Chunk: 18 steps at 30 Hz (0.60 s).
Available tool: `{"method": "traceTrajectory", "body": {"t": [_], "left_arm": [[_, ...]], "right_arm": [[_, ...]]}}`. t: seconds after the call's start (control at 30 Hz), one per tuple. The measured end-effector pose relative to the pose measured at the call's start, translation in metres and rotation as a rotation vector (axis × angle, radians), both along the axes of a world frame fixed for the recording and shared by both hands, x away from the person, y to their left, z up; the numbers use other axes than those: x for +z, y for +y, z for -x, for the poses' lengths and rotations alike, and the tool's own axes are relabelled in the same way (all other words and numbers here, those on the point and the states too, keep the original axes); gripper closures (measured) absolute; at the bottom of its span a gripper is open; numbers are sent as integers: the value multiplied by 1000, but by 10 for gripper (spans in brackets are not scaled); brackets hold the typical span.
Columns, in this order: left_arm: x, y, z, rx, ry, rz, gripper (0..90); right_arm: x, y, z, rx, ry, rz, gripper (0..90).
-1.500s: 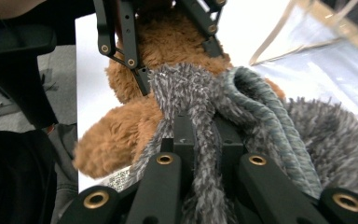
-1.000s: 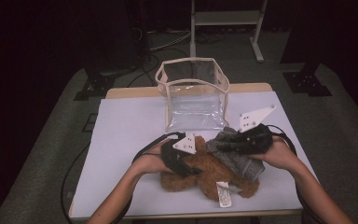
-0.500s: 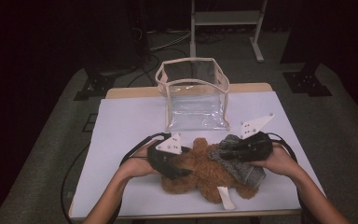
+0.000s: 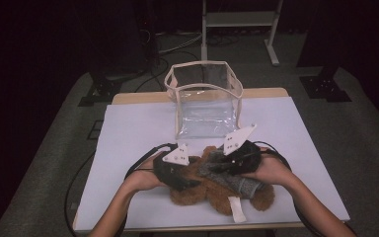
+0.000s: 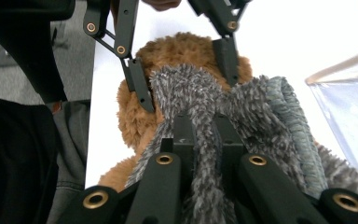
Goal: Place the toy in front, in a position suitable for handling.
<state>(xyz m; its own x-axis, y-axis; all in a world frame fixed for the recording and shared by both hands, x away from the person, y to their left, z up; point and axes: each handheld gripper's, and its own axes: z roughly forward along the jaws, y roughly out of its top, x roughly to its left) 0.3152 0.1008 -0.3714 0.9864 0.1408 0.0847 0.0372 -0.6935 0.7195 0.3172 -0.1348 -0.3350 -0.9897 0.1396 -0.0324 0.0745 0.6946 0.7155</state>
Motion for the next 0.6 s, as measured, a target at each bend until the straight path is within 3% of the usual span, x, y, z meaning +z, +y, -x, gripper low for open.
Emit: {"method": "traceTrajectory", "body": {"t": [0.1,0.43,0.6], "left_arm": [[0,1,0,3,4,8,329],[1,0,-3,17,8,7,330],[3,0,-3,20,8,7,323]], "right_arm": [[1,-9,-1,-14,0,-28,819],[0,-76,6,-118,37,-112,815],[-8,-91,12,-143,62,-153,818]]}}
